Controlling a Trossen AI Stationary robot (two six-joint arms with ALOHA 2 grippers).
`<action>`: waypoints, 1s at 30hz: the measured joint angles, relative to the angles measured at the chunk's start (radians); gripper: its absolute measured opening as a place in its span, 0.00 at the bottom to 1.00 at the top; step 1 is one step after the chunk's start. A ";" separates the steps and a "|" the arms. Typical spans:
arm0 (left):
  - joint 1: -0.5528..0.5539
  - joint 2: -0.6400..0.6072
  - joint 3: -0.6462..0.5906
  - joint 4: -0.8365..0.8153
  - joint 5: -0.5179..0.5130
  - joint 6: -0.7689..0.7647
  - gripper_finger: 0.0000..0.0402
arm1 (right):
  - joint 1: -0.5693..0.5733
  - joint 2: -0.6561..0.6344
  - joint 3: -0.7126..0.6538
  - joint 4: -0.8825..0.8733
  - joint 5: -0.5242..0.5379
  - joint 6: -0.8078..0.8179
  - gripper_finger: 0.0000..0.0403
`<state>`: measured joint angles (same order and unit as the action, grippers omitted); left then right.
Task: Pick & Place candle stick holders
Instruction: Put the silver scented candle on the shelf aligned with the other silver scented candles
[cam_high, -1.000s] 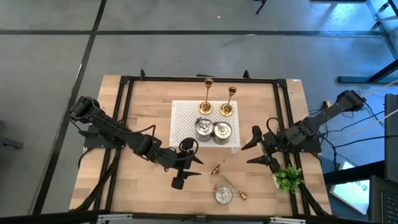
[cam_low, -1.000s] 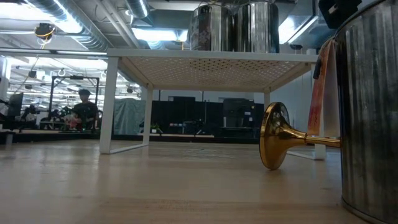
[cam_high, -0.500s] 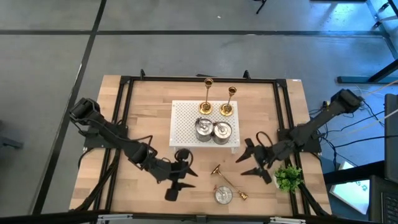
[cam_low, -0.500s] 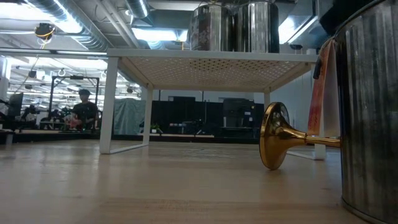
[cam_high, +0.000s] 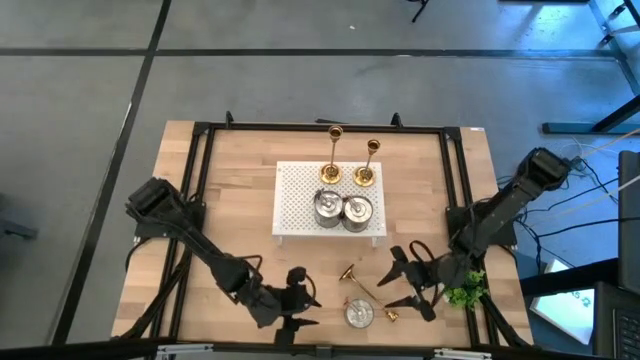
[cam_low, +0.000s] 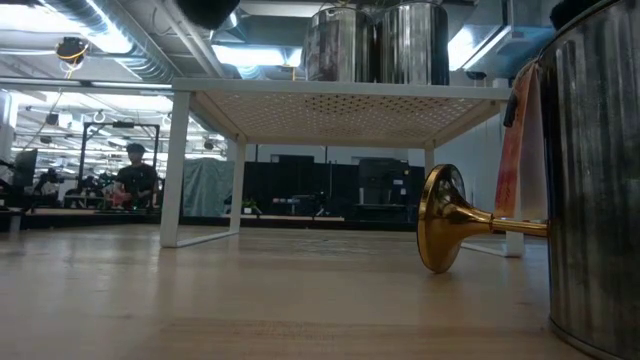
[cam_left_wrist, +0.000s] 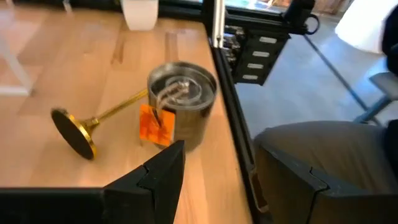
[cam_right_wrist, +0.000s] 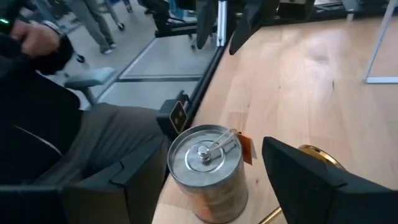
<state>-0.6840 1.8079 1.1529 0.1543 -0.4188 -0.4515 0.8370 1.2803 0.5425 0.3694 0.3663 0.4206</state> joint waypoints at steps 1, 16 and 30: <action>-0.002 0.011 0.013 0.001 -0.012 0.014 0.47 | 0.008 0.010 0.016 -0.018 0.016 0.000 0.66; -0.090 0.058 0.053 0.052 -0.183 0.018 0.47 | 0.183 0.257 0.254 -0.186 0.202 0.155 0.66; -0.123 0.281 0.052 0.368 -0.376 0.167 0.64 | 0.272 0.445 0.368 -0.287 0.348 0.380 0.66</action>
<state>-0.8069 2.0893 1.2053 0.5222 -0.7944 -0.2844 1.1089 1.7251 0.9108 0.0820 0.7142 0.8001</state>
